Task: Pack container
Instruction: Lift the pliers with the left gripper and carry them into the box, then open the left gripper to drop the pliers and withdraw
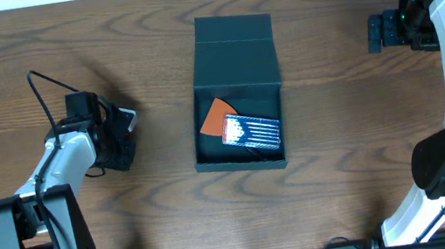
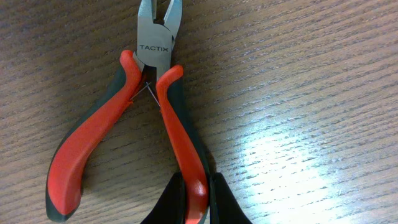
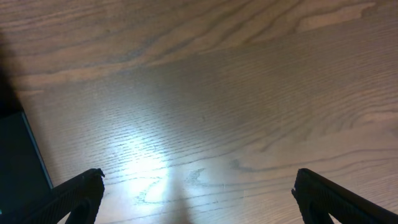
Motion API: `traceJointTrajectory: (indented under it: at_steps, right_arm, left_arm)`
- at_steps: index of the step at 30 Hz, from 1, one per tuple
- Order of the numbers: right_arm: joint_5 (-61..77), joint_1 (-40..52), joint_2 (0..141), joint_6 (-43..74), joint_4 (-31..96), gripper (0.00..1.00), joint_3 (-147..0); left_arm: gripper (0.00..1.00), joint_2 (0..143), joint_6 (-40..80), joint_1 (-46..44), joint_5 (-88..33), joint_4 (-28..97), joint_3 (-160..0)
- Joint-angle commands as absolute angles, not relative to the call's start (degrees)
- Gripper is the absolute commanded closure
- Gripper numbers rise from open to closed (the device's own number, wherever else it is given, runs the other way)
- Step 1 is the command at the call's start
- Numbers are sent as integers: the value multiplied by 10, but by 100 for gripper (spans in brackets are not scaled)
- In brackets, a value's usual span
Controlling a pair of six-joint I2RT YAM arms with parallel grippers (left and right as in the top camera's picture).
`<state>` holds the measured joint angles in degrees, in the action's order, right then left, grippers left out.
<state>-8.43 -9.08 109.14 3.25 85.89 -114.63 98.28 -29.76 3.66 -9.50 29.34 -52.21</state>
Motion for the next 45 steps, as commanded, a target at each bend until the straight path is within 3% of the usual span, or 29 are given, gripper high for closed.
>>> traceJointTrajectory:
  at_steps: [1, 7, 15, 25, 33, 45]
  right_arm:
    - [-86, -89, 1091, 27, 859, 1, -1142]
    - [-86, -89, 1091, 27, 860, 1, -1142]
    - [-86, -89, 1091, 27, 861, 1, -1142]
    - [-81, -89, 1091, 27, 867, 1, -1142]
    - [-70, -89, 1091, 27, 867, 1, -1142]
    - [-70, -89, 1091, 25, 867, 1, -1142]
  left_arm:
    - [94, 993, -295, 39, -92, 293, -523]
    - [94, 982, -248, 38, -92, 333, -552]
    - [94, 922, -215, -1, -92, 487, -668]
    - [94, 869, -258, -199, -92, 619, -780]
    - [94, 879, -406, -372, -63, 596, -788]
    - [94, 976, -433, -373, -64, 457, -788]
